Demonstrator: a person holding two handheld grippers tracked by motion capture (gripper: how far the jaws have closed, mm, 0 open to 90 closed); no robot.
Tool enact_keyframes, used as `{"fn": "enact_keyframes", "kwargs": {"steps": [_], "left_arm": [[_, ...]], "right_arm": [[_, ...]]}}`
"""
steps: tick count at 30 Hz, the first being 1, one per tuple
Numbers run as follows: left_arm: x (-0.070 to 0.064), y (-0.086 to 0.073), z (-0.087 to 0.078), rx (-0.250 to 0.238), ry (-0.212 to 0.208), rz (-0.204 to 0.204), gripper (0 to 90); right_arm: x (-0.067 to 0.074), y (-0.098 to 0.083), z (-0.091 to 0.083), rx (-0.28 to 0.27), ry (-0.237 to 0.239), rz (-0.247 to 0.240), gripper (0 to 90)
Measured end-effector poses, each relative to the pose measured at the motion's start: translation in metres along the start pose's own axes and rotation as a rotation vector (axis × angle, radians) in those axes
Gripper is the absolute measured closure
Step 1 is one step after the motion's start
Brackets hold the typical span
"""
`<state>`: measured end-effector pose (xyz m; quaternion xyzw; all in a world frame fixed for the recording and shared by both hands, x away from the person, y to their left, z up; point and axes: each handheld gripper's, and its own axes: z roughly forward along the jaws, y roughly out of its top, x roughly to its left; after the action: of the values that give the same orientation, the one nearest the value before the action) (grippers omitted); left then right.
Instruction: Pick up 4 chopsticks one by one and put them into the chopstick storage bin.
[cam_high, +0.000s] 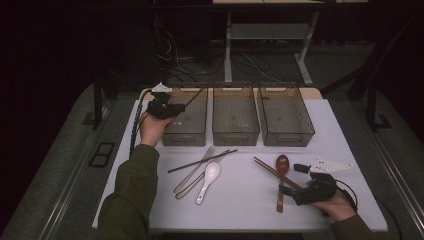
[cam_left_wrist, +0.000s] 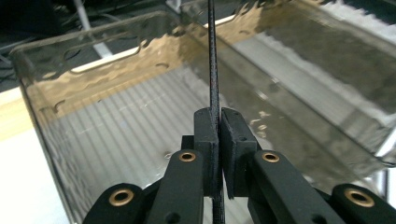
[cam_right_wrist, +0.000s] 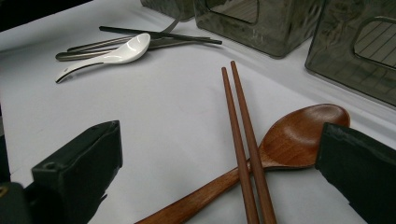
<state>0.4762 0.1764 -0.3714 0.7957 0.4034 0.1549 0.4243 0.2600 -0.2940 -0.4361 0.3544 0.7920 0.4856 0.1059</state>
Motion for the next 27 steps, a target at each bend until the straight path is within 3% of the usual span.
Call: {"fn": "enact_keyframes", "kwargs": {"steps": [12,20,27], "left_arm": [[0.01,-0.004,0.017,0.078,0.05,-0.072,84.4],[0.01,-0.004,0.018,0.079,0.065,-0.088,83.7],[0.01,-0.004,0.017,0.074,0.069,-0.085,74.0]], "right_arm": [[0.0,0.0,-0.001,-0.003,0.003,0.001,0.3],[0.0,0.0,-0.002,-0.001,0.001,0.001,0.3],[0.0,0.0,-0.002,-0.005,-0.001,0.0,0.3]]}}
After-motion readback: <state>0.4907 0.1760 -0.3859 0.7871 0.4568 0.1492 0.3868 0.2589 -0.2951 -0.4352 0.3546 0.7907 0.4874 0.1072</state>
